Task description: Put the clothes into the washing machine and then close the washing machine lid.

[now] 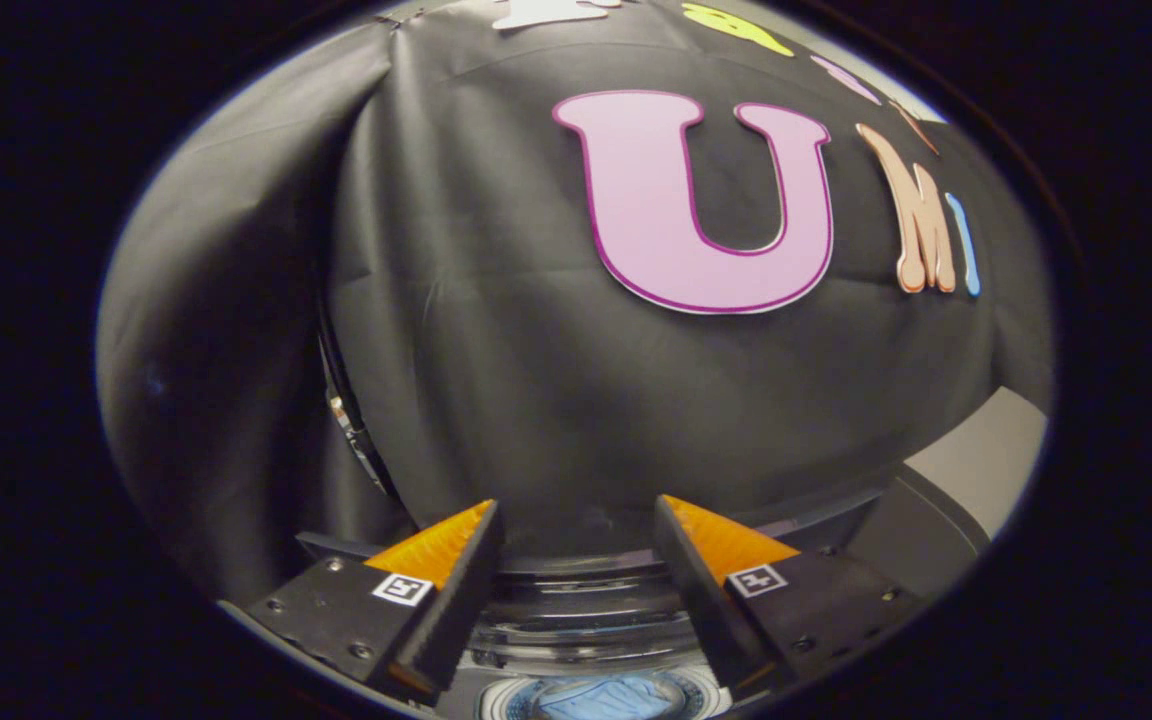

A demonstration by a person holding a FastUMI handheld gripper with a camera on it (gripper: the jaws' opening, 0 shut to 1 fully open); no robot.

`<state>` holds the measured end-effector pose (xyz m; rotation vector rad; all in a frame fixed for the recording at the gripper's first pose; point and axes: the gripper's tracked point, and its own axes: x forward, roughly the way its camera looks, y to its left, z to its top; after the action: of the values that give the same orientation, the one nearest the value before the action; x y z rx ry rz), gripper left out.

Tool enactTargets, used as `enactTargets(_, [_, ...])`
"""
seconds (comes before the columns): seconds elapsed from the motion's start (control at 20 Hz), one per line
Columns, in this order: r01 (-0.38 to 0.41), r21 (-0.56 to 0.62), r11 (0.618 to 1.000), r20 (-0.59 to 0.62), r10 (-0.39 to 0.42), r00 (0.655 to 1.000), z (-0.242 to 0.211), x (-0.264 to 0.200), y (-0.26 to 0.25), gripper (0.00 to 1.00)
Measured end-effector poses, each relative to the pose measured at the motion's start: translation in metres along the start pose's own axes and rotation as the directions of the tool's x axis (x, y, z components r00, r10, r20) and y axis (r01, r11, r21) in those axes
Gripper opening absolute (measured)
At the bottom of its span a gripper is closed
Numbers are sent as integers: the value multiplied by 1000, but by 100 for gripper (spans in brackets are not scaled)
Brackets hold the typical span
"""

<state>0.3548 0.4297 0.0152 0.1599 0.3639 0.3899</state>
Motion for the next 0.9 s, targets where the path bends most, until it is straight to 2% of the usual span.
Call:
enactTargets(0.15, [-21, -13, 1000, 1, 21, 1000, -3, -9, 6, 97])
enactTargets(0.25, [-43, 1, 999, 10, 43, 999, -2, -18, 7, 97])
enactTargets(0.4, [-25, 1, 1000, 31, 25, 999, -4, -45, 7, 97])
enactTargets(0.45, [16, -7, 1000, -68, -16, 998, -19, -43, -2, 97])
enactTargets(0.5, [20, -4, 1000, -234, -20, 972, -85, -34, -1, 97])
enactTargets(0.55, [-14, -25, 1000, -302, 6, 953, -120, -49, 7, 96])
enactTargets(0.6, [9, -71, 997, -225, -25, 974, -128, -43, 2, 95])
enactTargets(0.65, [11, -77, 997, -169, -24, 985, -129, -40, 2, 95])
enactTargets(0.8, [27, -28, 999, -131, -31, 991, -133, -55, 0, 95])
enactTargets(0.9, [40, -23, 999, -70, -42, 997, -105, -60, -2, 94])
